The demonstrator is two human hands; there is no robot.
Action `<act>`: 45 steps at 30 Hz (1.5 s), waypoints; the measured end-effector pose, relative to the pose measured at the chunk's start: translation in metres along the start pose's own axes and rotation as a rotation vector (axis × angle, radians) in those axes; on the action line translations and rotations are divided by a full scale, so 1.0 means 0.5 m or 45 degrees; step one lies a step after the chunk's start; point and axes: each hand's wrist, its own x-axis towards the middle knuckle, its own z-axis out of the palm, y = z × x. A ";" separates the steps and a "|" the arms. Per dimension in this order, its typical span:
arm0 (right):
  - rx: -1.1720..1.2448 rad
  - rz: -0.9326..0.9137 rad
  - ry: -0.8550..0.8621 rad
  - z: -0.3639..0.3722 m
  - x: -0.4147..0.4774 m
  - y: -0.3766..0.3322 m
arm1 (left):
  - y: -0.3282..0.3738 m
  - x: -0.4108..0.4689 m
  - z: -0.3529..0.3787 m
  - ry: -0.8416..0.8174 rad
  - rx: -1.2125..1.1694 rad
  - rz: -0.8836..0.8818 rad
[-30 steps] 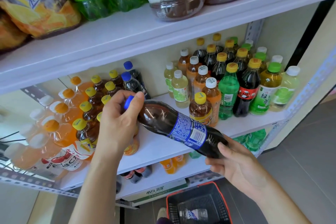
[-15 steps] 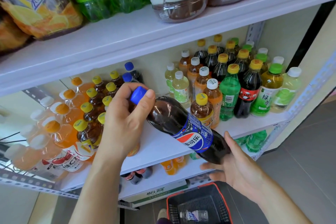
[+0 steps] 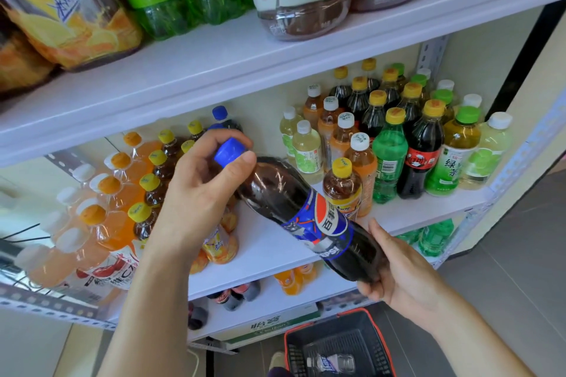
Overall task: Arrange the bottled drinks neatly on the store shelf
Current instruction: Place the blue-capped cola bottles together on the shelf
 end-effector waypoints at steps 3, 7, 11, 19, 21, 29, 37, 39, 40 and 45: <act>-0.027 0.093 0.000 -0.001 0.007 -0.005 | 0.000 0.000 -0.004 -0.023 -0.113 0.000; 0.046 0.117 -0.163 0.005 0.003 -0.006 | -0.006 0.003 0.006 0.137 -0.104 -0.004; 0.219 -0.039 -0.253 0.003 -0.002 -0.006 | -0.013 0.006 0.009 0.320 -0.069 -0.080; 0.173 -0.057 -0.086 0.012 -0.006 -0.002 | -0.009 0.000 -0.010 0.170 0.000 -0.087; 0.167 -0.010 -0.052 0.011 -0.005 0.001 | -0.007 -0.004 -0.019 0.034 -0.046 -0.105; 0.017 0.220 -0.101 0.015 0.008 0.002 | -0.003 -0.013 -0.017 0.041 -0.144 -0.064; 0.169 0.022 -0.174 0.030 0.021 0.000 | -0.017 -0.002 -0.003 0.451 -0.052 -0.127; 0.130 -0.033 -0.147 0.032 0.021 0.004 | -0.024 0.001 -0.010 0.424 -0.012 -0.183; 0.108 -0.042 -0.110 0.032 0.022 0.006 | -0.026 0.002 -0.014 0.386 0.018 -0.197; 0.112 -0.007 0.023 0.038 0.024 0.008 | -0.029 0.000 -0.038 0.123 0.089 -0.201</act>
